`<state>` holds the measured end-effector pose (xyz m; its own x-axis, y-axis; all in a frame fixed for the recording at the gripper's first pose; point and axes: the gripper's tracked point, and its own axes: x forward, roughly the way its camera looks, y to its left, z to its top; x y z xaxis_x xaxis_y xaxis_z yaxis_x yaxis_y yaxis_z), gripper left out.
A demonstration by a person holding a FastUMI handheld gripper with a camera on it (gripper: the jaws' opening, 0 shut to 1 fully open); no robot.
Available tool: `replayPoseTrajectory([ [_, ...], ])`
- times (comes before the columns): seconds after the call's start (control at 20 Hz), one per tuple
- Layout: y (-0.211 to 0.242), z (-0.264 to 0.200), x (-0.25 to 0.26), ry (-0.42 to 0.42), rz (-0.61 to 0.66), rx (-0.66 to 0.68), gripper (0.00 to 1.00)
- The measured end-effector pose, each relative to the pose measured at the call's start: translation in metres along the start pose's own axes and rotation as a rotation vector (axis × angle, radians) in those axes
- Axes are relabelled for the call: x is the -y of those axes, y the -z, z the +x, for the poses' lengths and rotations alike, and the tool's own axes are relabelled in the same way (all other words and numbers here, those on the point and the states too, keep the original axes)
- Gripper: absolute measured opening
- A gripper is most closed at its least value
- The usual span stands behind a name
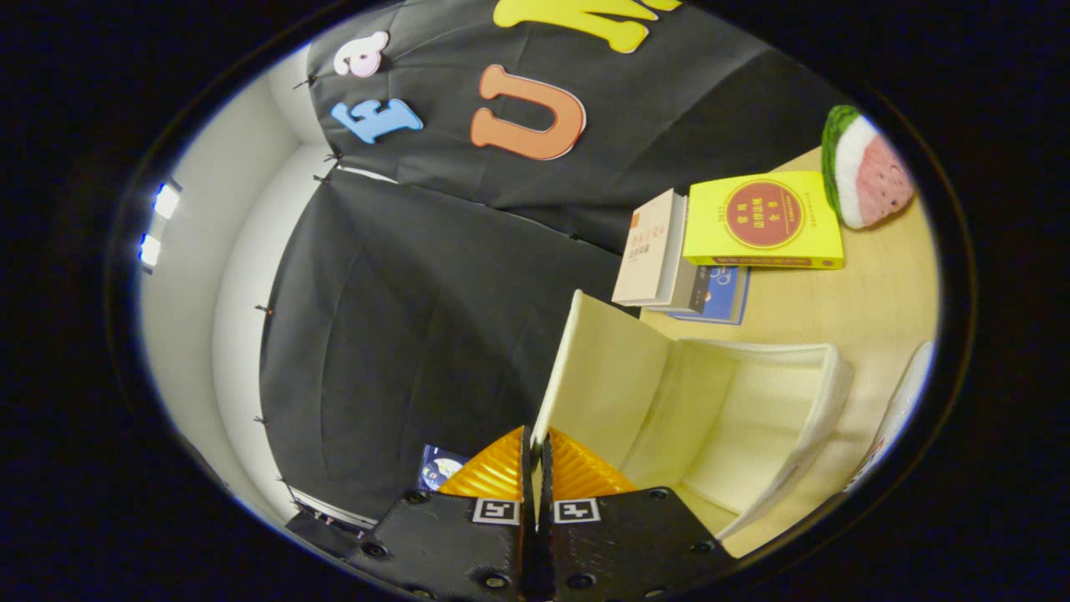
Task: Open the storage box then place both shoes into the box .Put the left shoe in first, then the right shoe, with the right side of both shoes facing outward in a uniform manner.
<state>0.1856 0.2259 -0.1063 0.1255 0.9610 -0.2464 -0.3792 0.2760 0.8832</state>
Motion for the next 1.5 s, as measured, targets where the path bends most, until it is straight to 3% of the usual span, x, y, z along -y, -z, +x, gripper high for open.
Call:
replayPoseTrajectory([
  [0.5, -0.003, 0.114, -0.039, 0.073, -0.046, -0.031, 0.05],
  [0.55, -0.006, 0.128, -0.037, 0.089, -0.049, -0.027, 0.11],
  [0.6, -0.007, 0.133, -0.040, 0.089, -0.044, -0.028, 0.12],
  [0.7, -0.007, 0.139, -0.043, 0.092, -0.037, -0.029, 0.39],
  [0.85, -0.003, 0.132, -0.030, 0.139, -0.020, -0.037, 0.80],
  [0.9, -0.004, 0.127, -0.025, 0.149, -0.016, -0.035, 0.84],
  [1.0, -0.009, 0.112, -0.021, 0.138, -0.008, -0.013, 0.86],
  [1.1, -0.007, 0.088, -0.004, 0.187, 0.018, -0.005, 0.95],
  [1.35, -0.001, 0.026, 0.043, 0.298, 0.024, 0.020, 0.95],
  [1.5, 0.007, -0.022, 0.082, 0.412, -0.020, 0.035, 0.95],
])
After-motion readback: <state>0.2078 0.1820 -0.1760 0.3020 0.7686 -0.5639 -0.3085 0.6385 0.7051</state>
